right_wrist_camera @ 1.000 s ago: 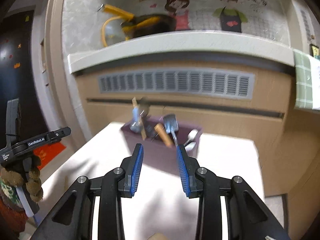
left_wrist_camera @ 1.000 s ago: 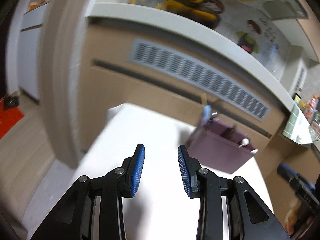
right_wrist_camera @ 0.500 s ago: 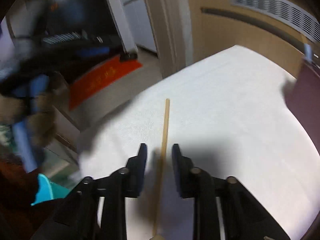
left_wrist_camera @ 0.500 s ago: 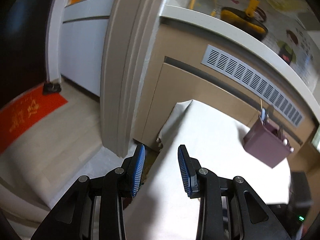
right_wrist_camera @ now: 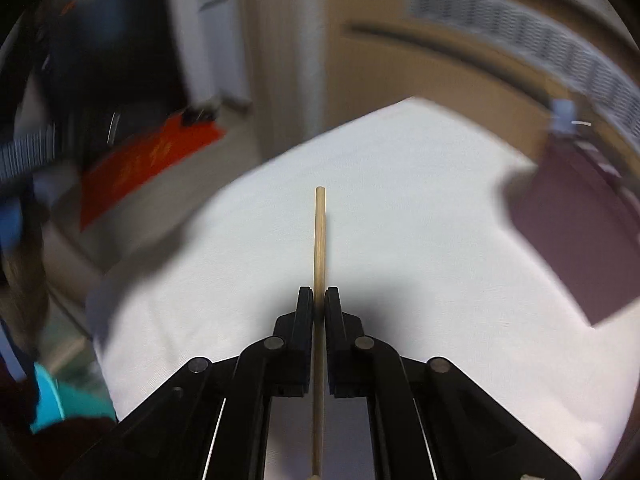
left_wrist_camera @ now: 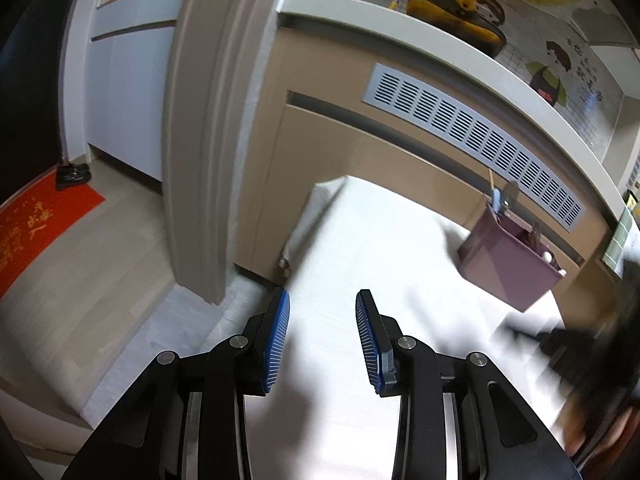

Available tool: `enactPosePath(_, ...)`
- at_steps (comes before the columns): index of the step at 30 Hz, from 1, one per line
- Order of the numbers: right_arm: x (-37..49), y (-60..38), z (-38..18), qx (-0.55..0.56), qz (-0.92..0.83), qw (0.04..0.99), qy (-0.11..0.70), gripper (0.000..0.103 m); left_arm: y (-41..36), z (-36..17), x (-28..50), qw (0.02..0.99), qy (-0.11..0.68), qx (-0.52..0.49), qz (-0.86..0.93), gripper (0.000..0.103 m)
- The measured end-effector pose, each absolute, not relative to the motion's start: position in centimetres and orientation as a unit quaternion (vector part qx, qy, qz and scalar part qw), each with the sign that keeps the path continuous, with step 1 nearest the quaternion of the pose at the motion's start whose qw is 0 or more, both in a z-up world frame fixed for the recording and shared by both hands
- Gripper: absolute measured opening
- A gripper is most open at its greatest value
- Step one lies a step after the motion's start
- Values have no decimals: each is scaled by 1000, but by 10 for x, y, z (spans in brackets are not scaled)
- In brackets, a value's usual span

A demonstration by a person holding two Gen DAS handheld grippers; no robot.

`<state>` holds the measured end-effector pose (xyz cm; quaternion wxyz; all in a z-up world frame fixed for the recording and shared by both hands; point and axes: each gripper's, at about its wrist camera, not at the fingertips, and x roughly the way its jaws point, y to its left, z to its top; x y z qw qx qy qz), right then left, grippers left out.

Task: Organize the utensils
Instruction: 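Lower the chopstick into the holder and open the right tool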

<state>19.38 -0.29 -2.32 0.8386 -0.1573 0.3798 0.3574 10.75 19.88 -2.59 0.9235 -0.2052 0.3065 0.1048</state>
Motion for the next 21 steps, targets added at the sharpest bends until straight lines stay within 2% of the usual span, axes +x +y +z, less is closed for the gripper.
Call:
enactPosePath(4, 227, -65, 63, -55, 295, 917, 264, 5, 181, -29, 127, 923, 305, -228, 57, 35)
enactPosePath(7, 254, -85, 105, -38, 245, 953, 173, 5, 167, -32, 144, 923, 305, -233, 30, 35)
enactPosePath(13, 317, -69, 97, -20, 235, 962, 135, 5, 152, -36, 169, 924, 308, -226, 1, 35)
enactPosePath(21, 358, -51, 74, -12, 210, 974, 84, 5, 167, -47, 186, 923, 290, -254, 4, 35)
